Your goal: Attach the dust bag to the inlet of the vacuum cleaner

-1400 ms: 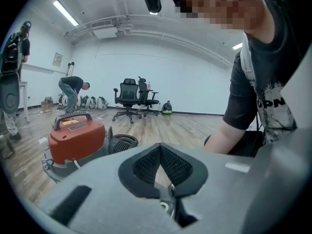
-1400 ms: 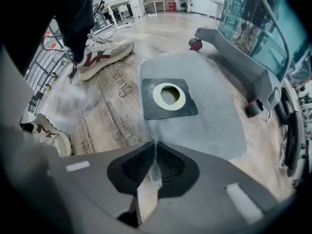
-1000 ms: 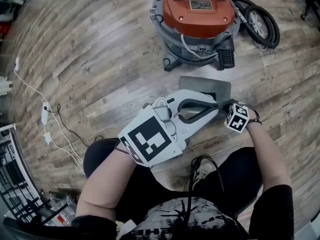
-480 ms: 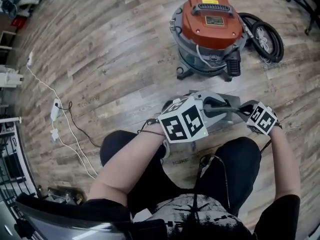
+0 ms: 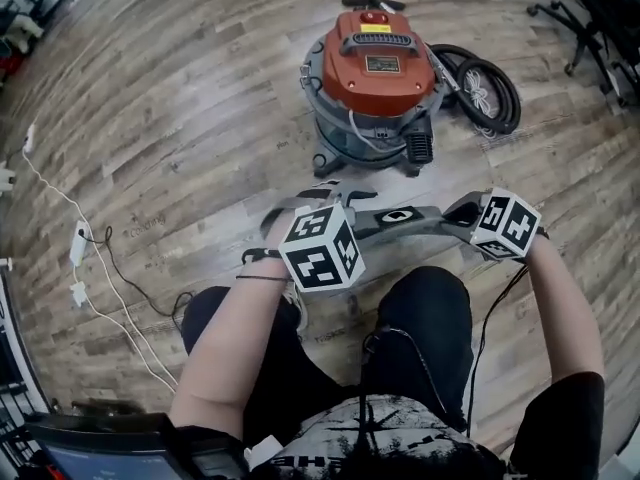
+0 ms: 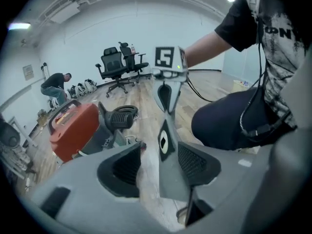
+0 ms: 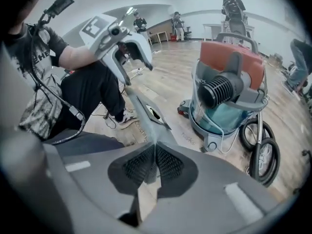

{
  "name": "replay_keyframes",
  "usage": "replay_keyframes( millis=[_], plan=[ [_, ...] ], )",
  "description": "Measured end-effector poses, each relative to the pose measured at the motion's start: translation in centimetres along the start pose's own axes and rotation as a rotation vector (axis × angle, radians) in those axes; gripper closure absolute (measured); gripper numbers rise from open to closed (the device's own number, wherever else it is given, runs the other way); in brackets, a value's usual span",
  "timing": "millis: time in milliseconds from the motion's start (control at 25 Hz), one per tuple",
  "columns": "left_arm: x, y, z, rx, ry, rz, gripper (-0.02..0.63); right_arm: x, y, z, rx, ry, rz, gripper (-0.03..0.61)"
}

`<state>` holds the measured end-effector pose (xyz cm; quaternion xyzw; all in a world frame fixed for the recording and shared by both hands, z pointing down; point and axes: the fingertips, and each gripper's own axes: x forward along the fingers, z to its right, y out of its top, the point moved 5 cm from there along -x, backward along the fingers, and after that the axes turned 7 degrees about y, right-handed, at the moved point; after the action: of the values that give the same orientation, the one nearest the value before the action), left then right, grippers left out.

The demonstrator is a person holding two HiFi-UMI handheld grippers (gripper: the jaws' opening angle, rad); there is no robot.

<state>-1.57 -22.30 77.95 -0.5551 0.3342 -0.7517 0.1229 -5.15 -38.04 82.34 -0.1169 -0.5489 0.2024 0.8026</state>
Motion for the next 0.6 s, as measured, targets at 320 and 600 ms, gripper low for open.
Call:
replay_keyframes(
  millis=[320,600],
  plan=[
    [1.3,-1.0,2.6,0.115,0.0,-0.114,0.357,-1.9,2.1,-1.0,0.011,0.044,0.078,0.561],
    [2.2,-0.8,0.7,0.21,0.125,-0.111,0.495,-2.8,3.2,-3.0,-0.05,0.076,0.117,0.561]
  ],
)
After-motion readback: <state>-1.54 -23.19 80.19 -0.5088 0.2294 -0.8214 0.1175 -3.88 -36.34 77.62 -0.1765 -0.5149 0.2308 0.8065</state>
